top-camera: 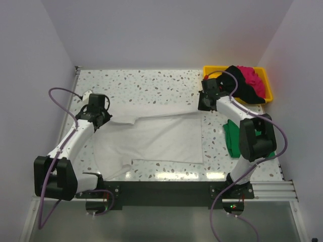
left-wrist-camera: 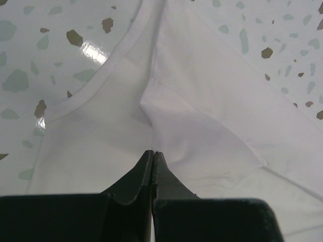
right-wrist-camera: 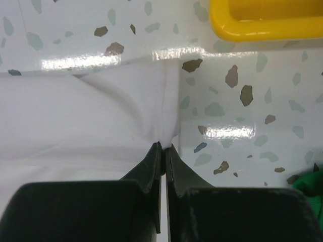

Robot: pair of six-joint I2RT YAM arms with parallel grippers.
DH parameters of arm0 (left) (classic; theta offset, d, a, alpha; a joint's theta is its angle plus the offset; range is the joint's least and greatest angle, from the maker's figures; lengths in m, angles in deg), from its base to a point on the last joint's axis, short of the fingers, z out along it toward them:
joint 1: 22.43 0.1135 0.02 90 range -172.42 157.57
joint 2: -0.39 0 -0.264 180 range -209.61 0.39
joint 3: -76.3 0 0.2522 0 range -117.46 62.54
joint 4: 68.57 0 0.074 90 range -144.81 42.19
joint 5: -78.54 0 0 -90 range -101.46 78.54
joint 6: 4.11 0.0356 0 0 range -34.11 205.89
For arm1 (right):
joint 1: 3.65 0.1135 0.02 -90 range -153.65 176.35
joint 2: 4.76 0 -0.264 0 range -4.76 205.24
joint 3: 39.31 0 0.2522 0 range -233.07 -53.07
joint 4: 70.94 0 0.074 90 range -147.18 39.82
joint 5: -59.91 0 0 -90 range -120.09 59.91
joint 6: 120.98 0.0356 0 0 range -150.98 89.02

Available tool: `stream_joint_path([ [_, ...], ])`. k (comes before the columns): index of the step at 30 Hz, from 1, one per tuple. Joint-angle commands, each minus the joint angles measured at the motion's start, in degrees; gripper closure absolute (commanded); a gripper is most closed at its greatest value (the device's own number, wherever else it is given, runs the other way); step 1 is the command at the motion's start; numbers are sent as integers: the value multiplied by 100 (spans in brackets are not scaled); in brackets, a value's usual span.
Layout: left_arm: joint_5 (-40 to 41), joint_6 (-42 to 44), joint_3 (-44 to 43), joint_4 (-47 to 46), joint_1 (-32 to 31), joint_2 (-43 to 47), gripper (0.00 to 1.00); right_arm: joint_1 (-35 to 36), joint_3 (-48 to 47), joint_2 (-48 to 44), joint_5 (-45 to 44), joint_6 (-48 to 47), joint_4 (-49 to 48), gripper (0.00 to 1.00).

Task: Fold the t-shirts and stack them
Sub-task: Fold the tshirt

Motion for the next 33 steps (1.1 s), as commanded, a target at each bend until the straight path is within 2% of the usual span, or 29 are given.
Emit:
stream_joint_path([
  [1,-235,-61,427,73,28,258,100,-21,211,-328,84,75,-74,100],
  [5,-323,27,885,90,28,338,100,-30,510,-398,111,163,-171,100],
  [7,-314,9,1087,213,28,312,98,-21,685,-416,120,198,-215,94],
  [9,-384,0,1228,248,28,329,89,-30,852,-451,119,286,-215,92],
  [11,-367,18,1351,336,20,399,70,-21,984,-521,163,321,-224,88],
  [12,-280,-8,1369,397,28,426,64,-21,1124,-547,198,356,-285,76],
  [14,-288,0,1369,529,28,566,49,-21,1230,-626,251,392,-312,66],
  [15,-332,18,1352,556,28,628,43,-21,1266,-653,365,392,-242,52],
  [16,-323,18,1308,643,20,759,34,-21,1284,-697,409,383,-207,44],
  [18,-376,0,1203,714,28,900,24,-21,1327,-872,462,401,-154,27],
  [19,-402,-8,1089,706,20,1031,12,-13,1345,-951,471,409,-128,19],
  [21,-455,18,948,662,28,1137,0,-12,1293,-1118,480,392,-31,1],
  [27,-735,132,289,144,20,831,0,-12,1109,-1629,1173,321,-319,1],
  [33,-1149,194,-414,-419,28,-539,0,137,748,-997,1473,488,-706,1],
])
